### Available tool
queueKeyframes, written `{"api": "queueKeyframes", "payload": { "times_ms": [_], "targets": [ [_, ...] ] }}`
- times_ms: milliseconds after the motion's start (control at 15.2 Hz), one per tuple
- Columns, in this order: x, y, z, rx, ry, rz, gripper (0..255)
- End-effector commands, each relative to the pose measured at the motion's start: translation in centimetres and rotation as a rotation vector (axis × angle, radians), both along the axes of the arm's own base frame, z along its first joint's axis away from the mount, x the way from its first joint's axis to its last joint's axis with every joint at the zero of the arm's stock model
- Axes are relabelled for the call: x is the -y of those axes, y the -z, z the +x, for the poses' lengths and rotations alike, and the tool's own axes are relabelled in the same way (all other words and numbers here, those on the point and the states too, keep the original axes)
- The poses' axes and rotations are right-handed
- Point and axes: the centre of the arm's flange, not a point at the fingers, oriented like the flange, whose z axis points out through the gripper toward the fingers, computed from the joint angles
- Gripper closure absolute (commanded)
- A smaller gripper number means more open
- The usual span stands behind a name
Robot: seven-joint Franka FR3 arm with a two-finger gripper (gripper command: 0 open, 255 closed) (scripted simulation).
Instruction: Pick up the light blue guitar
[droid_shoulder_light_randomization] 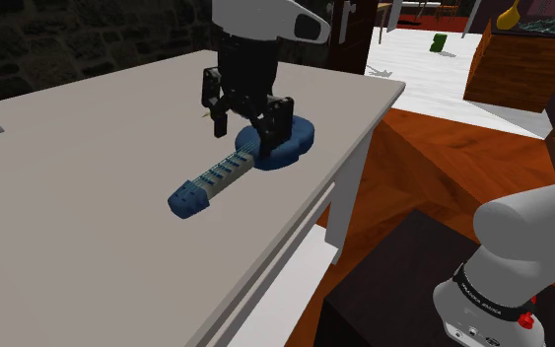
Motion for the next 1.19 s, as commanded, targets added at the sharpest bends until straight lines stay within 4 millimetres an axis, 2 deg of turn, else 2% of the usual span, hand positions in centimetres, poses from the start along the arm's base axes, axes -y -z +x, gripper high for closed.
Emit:
{"api": "queueKeyframes", "payload": {
  "times_ms": [0,66,198,264,858,1122],
  "targets": [
    [-0.1,1.0,-0.1,0.000,0.001,0.000,0],
    [-0.1,1.9,-0.1,0.000,0.001,0.000,0],
    [-0.1,1.9,-0.1,0.000,0.001,0.000,0],
    [0.0,1.8,-0.1,0.000,0.001,0.000,255],
    [-0.1,1.9,-0.1,0.000,0.001,0.000,255],
    [-0.1,-0.3,-0.1,0.000,0.001,0.000,255]
  ]
}}
